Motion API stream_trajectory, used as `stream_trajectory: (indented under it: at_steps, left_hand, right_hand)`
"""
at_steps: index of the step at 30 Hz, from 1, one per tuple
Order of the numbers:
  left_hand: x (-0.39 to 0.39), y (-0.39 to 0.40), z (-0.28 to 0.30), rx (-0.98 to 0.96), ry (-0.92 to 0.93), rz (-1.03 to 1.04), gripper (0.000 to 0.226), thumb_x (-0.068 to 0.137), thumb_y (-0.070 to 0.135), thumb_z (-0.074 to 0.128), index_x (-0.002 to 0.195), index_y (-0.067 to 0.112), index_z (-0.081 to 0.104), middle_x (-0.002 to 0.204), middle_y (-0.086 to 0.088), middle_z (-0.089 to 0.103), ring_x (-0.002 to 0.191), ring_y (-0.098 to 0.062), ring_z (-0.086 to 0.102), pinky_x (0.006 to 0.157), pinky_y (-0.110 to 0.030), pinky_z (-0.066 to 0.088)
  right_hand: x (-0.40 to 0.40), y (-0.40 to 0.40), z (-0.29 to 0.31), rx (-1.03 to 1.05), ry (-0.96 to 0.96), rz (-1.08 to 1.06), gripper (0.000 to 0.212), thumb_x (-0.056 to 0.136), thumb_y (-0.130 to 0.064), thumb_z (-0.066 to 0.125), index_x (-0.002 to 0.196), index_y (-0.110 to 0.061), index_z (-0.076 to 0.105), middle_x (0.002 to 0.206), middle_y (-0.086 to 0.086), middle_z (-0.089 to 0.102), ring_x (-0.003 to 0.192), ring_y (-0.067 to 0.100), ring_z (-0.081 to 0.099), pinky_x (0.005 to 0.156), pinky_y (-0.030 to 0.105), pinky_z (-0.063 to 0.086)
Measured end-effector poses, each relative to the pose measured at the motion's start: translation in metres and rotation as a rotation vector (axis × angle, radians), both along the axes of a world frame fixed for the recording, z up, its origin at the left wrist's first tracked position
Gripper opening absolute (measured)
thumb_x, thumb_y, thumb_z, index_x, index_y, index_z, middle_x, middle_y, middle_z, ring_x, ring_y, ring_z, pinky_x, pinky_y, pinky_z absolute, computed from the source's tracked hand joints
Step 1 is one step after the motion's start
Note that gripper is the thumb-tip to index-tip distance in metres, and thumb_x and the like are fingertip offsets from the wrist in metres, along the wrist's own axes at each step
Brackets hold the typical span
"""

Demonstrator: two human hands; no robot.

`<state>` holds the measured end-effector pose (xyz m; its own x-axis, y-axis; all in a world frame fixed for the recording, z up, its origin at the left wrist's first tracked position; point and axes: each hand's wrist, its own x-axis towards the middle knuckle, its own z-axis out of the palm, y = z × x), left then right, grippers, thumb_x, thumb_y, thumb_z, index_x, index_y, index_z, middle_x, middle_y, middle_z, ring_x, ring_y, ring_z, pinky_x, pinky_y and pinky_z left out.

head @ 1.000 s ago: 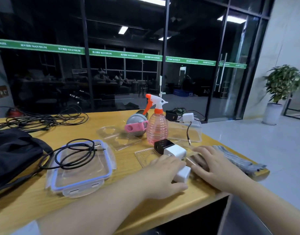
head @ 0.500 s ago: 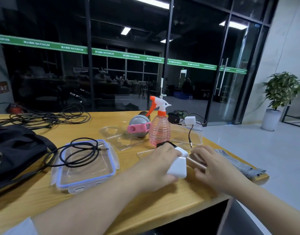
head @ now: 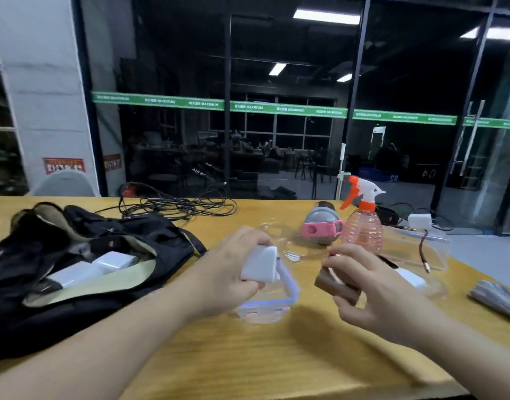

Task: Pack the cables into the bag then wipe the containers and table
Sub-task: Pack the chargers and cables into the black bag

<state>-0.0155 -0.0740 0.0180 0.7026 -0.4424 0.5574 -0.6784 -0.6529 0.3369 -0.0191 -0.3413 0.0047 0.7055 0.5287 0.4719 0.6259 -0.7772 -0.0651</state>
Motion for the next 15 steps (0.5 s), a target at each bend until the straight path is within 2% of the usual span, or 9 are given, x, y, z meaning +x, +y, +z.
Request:
stream_trajectory:
  at_steps: [2,4,6,8,9,12,13,15]
  left_hand:
    - [-0.003,0.034,0.005,-0.026,-0.010,0.103,0.048,0.075,0.012,0.067,0.113,0.032,0.045,0.107,0.020,0.045,0.098,0.003,0.044,0.080,-0.011,0.035]
    - [-0.006,0.067,0.010,-0.020,-0.017,0.208,0.051,0.075,0.013,0.069,0.111,0.038,0.043,0.105,0.024,0.045,0.096,0.007,0.044,0.076,-0.006,0.034]
    - [-0.008,0.100,0.013,-0.019,0.043,0.310,0.051,0.076,0.017,0.069,0.110,0.043,0.041,0.105,0.019,0.047,0.094,0.002,0.047,0.077,-0.013,0.039]
    - [-0.010,0.128,0.014,-0.015,0.119,0.410,0.047,0.077,0.025,0.069,0.109,0.045,0.040,0.104,0.016,0.049,0.092,-0.007,0.051,0.079,-0.029,0.047]
    - [-0.013,0.140,0.016,0.004,0.144,0.458,0.045,0.079,0.029,0.067,0.109,0.045,0.038,0.105,0.016,0.049,0.093,-0.011,0.052,0.081,-0.033,0.047]
    - [-0.020,0.170,0.018,0.106,0.235,0.612,0.046,0.083,0.038,0.062,0.119,0.038,0.034,0.106,0.012,0.050,0.090,-0.011,0.053,0.077,-0.028,0.044]
    - [-0.022,0.180,0.018,0.141,0.281,0.666,0.048,0.084,0.040,0.060,0.123,0.036,0.032,0.108,0.010,0.050,0.090,-0.012,0.053,0.076,-0.028,0.044]
    - [-0.025,0.196,0.018,0.211,0.371,0.777,0.050,0.084,0.046,0.055,0.126,0.036,0.028,0.112,0.006,0.053,0.097,-0.018,0.053,0.085,-0.034,0.045]
  right_hand:
    - [0.006,0.030,0.000,-0.014,-0.013,0.083,0.043,0.075,-0.040,0.053,0.117,-0.031,0.047,0.127,-0.014,0.041,0.108,0.002,0.045,0.091,0.008,0.029]
    - [0.010,0.063,0.001,-0.004,-0.005,0.158,0.042,0.075,-0.039,0.053,0.116,-0.031,0.045,0.129,-0.013,0.040,0.111,0.005,0.045,0.094,0.008,0.027]
    - [0.012,0.094,0.002,0.016,0.002,0.215,0.042,0.075,-0.038,0.052,0.115,-0.031,0.043,0.129,-0.014,0.037,0.111,0.006,0.045,0.093,0.007,0.029]
    - [0.014,0.123,0.003,0.052,-0.003,0.275,0.044,0.075,-0.037,0.052,0.118,-0.032,0.044,0.128,-0.017,0.035,0.111,0.005,0.043,0.091,0.007,0.029]
    - [0.015,0.136,0.004,0.074,0.006,0.290,0.046,0.077,-0.036,0.054,0.122,-0.033,0.044,0.129,-0.019,0.035,0.113,0.002,0.040,0.092,0.004,0.026]
    - [0.015,0.169,0.005,0.122,0.084,0.304,0.052,0.084,-0.031,0.061,0.132,-0.031,0.040,0.135,-0.021,0.031,0.109,-0.009,0.030,0.086,-0.005,0.019]
    - [0.014,0.178,0.006,0.149,0.116,0.315,0.053,0.085,-0.030,0.062,0.133,-0.030,0.039,0.135,-0.021,0.031,0.106,-0.010,0.031,0.085,-0.005,0.021]
    - [0.012,0.197,0.009,0.205,0.171,0.334,0.054,0.086,-0.032,0.063,0.134,-0.031,0.037,0.132,-0.020,0.032,0.106,-0.006,0.037,0.087,0.002,0.029]
